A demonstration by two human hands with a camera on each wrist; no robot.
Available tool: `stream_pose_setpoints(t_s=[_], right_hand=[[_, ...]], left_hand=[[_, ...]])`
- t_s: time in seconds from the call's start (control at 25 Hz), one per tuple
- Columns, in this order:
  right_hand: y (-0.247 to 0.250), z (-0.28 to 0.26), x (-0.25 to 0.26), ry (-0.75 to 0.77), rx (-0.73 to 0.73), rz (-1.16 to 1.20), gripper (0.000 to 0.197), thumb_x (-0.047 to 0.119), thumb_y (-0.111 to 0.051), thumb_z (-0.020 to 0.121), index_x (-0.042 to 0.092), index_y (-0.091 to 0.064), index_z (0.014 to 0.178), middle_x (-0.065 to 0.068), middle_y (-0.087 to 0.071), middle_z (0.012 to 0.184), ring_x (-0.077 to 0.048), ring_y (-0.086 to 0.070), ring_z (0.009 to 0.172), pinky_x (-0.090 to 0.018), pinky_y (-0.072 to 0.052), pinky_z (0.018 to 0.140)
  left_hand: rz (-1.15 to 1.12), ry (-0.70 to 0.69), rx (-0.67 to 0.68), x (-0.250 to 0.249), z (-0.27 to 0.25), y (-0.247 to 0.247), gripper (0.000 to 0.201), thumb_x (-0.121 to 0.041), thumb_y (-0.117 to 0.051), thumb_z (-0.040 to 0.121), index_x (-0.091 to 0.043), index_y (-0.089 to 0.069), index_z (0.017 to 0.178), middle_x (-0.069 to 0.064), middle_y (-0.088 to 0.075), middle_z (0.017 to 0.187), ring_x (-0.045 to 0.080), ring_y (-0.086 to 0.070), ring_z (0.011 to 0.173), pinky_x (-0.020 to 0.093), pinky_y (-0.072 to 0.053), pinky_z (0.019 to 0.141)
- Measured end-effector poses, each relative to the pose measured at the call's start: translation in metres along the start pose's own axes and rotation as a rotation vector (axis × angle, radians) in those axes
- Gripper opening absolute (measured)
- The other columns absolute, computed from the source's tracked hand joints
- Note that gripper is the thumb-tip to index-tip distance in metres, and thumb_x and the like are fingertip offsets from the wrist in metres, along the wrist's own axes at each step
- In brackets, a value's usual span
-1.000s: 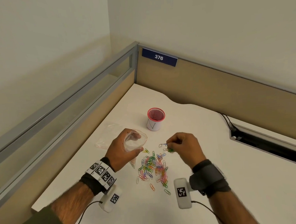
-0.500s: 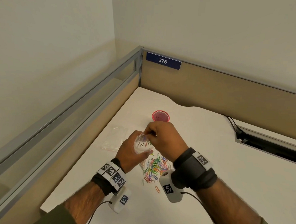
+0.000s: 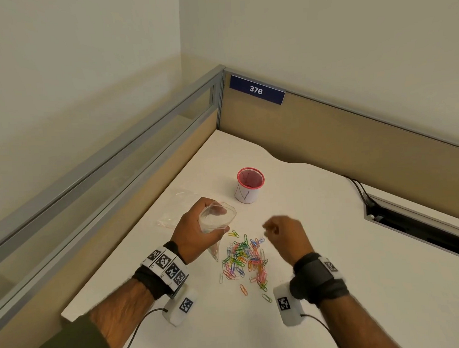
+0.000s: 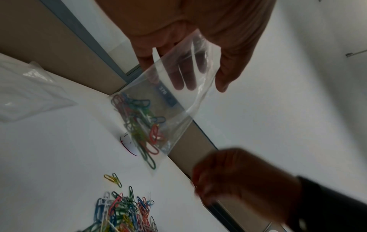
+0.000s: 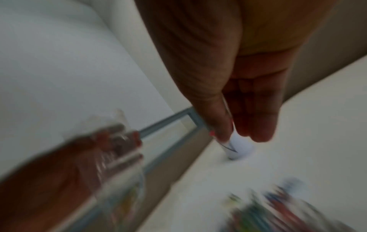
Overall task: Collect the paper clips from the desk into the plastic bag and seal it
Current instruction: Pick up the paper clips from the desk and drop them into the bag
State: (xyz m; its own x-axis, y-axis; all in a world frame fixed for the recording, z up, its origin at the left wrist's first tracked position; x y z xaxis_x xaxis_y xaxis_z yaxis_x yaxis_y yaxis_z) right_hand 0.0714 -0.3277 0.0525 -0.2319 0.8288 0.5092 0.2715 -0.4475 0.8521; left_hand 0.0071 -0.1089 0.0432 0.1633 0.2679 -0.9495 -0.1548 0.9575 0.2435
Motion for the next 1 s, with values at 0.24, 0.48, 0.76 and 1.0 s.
stream_pose_setpoints(t_s=[0.24,0.48,0.76,1.0], right_hand=[[-0.091,-0.072,-0.083,-0.359,0.312,-0.100,0.072,0.048,-0.081,0.065,0.018,-0.051,0.124,-0.002,-0.049,0.121,-0.021,-0.053,0.112,-0.030,-0.046,0.094],[-0.116,-0.054,-0.068,-0.361,0.134,-0.073,0.018,0.024,-0.055,0.092,0.014,-0.060,0.107,-0.007,-0.057,0.110,-0.022,-0.062,0.095,-0.030,-0.053,0.087],[-0.097,-0.005,-0.052,-0.206,0.134,-0.042,0.047,0.027,-0.068,0.084,0.019,-0.054,0.129,-0.005,-0.054,0.130,-0.024,-0.053,0.118,-0.035,-0.047,0.101],[-0.119,-0.007,-0.037,0.055,0.299,-0.355,0.042,0.023,-0.062,0.087,0.023,-0.052,0.129,-0.007,-0.046,0.132,-0.030,-0.045,0.122,-0.043,-0.049,0.096]], left_hand=[[-0.013,0.019,-0.031,0.003,0.000,0.010,0.045,-0.028,-0.080,0.074,-0.021,-0.057,0.113,-0.006,-0.069,0.113,0.013,-0.064,0.116,0.042,-0.049,0.107],[-0.005,0.011,-0.030,0.000,0.001,0.011,0.047,-0.033,-0.079,0.074,-0.020,-0.057,0.114,-0.007,-0.069,0.114,0.013,-0.064,0.116,0.044,-0.048,0.107],[0.009,0.026,-0.025,0.000,-0.001,0.010,0.050,-0.037,-0.078,0.072,-0.021,-0.057,0.115,-0.007,-0.068,0.115,0.012,-0.063,0.116,0.042,-0.049,0.107],[0.010,0.018,-0.032,-0.001,-0.002,0.011,0.047,-0.032,-0.080,0.074,-0.021,-0.057,0.113,-0.009,-0.068,0.114,0.013,-0.063,0.116,0.045,-0.048,0.107]])
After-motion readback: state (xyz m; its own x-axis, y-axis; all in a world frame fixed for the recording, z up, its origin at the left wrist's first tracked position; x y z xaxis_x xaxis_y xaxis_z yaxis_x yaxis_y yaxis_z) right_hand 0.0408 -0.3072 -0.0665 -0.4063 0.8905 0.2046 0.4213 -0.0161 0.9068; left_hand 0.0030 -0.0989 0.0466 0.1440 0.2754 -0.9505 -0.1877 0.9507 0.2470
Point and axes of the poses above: each hand's wrist, its own z-axis towards the middle knuckle, its own y-axis out of the back of the hand, x = y × z, the point moved 6 cm from there along z, towards the middle knuckle
